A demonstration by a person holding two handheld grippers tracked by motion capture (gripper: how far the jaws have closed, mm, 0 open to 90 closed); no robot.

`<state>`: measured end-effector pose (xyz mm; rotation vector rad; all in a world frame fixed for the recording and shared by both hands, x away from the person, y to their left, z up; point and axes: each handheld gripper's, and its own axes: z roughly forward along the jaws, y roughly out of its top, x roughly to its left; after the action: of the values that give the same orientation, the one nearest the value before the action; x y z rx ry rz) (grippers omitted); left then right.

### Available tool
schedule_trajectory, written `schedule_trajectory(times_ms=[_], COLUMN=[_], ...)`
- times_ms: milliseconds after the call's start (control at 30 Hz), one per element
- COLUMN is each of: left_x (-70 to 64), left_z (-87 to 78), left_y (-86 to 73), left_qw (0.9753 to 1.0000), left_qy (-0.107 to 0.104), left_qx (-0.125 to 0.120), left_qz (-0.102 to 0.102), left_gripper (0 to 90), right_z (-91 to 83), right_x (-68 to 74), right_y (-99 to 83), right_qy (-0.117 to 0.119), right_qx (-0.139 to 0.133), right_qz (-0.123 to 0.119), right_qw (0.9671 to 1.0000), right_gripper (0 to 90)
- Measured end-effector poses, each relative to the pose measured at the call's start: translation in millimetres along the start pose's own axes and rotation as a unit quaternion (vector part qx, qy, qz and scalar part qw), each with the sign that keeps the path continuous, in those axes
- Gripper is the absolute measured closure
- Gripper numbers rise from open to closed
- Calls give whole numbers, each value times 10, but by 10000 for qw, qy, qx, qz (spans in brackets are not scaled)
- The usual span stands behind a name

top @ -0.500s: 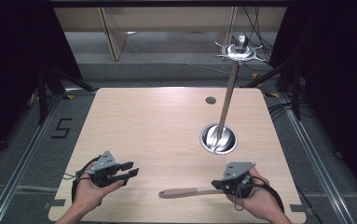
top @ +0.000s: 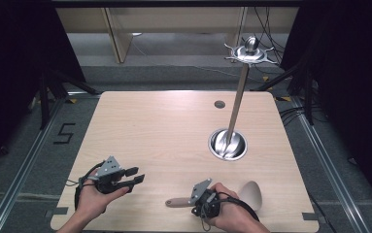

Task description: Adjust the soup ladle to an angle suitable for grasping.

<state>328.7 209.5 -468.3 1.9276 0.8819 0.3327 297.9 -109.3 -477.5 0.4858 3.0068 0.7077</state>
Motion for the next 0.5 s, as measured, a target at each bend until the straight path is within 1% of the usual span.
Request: schedule_trajectory(times_ms=[33,100,133,167,200,233,267,300,333,433,467,500], left_x=[13,18,15,13,13,7,3,-11,3,8,9,11], left_z=[-8,-20,-21,-23,-23,-27,-26,-21,-18,-13,-13,-14], left_y=[-5,-9,-6,-1,-1,7,9,4,6,1,0,-1], left_qw=[10000,10000,10000,10000,10000,10000,10000,10000,10000,10000,10000,10000], left_qy=[-34,-17,-4,-14,-14,-20,-18,8,-5,-14,-22,-23], left_qx=[14,38,10,6,6,8,3,6,36,48,45,48], left_qz=[23,49,63,58,58,63,58,-39,67,39,26,23], left_gripper=[580,572,570,569,566,563,561,561,558,557,556,556], right_z=[8,41,51,65,65,107,115,115,147,150,139,138], right_x=[-5,-28,-43,-41,-41,-45,-42,-42,-63,-87,-110,-130], right_y=[9,36,46,53,53,74,78,78,96,109,116,121], right_qy=[-17,-43,-43,-17,-17,2,3,3,-19,-35,-96,-109], right_qx=[46,91,64,86,86,125,147,147,117,124,113,88], right_qz=[65,67,-24,23,23,16,86,86,34,84,132,161], right_qw=[10000,9999,10000,10000,10000,9999,9999,9999,9999,9999,9998,9998], right_gripper=[900,900,900,900,900,900,900,900,900,900,900,900])
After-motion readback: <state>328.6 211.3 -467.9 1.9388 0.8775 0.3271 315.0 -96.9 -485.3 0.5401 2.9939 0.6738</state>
